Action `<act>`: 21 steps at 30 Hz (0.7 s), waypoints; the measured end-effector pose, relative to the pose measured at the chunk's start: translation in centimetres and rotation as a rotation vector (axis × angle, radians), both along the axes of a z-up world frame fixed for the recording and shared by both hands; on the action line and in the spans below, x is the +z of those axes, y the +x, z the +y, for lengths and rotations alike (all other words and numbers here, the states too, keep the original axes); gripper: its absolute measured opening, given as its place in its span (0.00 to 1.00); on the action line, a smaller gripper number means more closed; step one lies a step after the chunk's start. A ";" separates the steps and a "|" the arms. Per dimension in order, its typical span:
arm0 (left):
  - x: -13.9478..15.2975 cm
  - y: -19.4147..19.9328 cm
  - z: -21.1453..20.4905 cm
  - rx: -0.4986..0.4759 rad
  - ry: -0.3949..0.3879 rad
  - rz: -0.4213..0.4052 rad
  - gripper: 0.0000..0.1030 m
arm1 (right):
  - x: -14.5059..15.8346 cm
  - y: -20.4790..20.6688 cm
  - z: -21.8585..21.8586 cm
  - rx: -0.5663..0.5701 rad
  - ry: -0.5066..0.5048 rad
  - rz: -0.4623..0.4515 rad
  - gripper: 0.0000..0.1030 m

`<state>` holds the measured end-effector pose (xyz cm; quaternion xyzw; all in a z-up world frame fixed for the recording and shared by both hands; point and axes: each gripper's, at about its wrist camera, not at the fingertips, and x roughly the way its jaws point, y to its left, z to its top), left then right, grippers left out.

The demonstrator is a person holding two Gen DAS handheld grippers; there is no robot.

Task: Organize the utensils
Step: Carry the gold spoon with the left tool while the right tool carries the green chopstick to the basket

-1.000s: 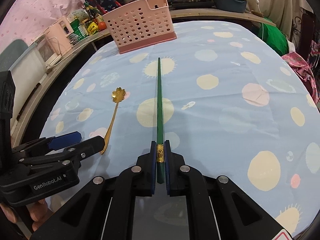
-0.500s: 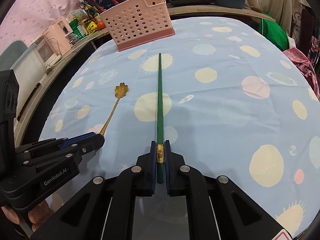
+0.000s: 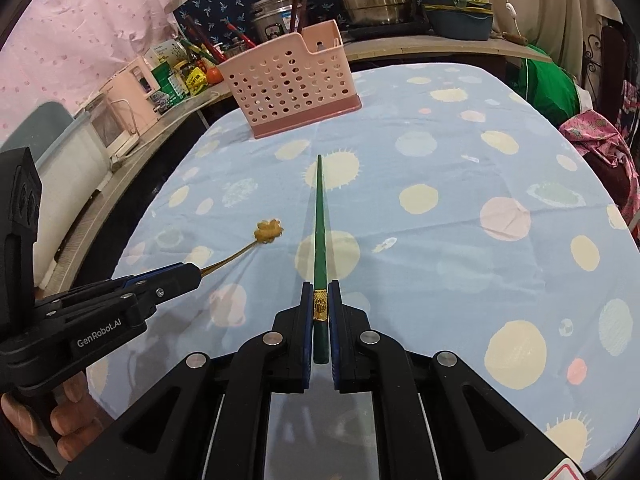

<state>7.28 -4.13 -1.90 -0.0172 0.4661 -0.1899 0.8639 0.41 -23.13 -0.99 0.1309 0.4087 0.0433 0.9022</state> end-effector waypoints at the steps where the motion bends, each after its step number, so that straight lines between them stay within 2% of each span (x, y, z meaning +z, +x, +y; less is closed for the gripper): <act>1: 0.6 0.1 0.2 0.005 -0.007 -0.012 0.09 | 0.5 0.1 -0.1 -0.001 0.002 -0.012 0.07; 3: 1.5 0.3 0.4 0.015 -0.017 -0.031 0.08 | 1.5 0.2 -0.2 -0.005 0.010 -0.035 0.07; 5: 2.6 0.7 0.7 0.023 -0.031 -0.050 0.01 | 2.5 0.4 -0.6 -0.014 0.019 -0.061 0.07; 12: 5.0 2.0 1.3 0.042 -0.042 -0.105 0.01 | 6.2 1.7 -2.1 -0.040 0.070 -0.139 0.07; 21: 9.4 4.6 1.8 0.061 -0.059 -0.177 0.01 | 11.2 4.6 -3.6 -0.063 0.089 -0.259 0.07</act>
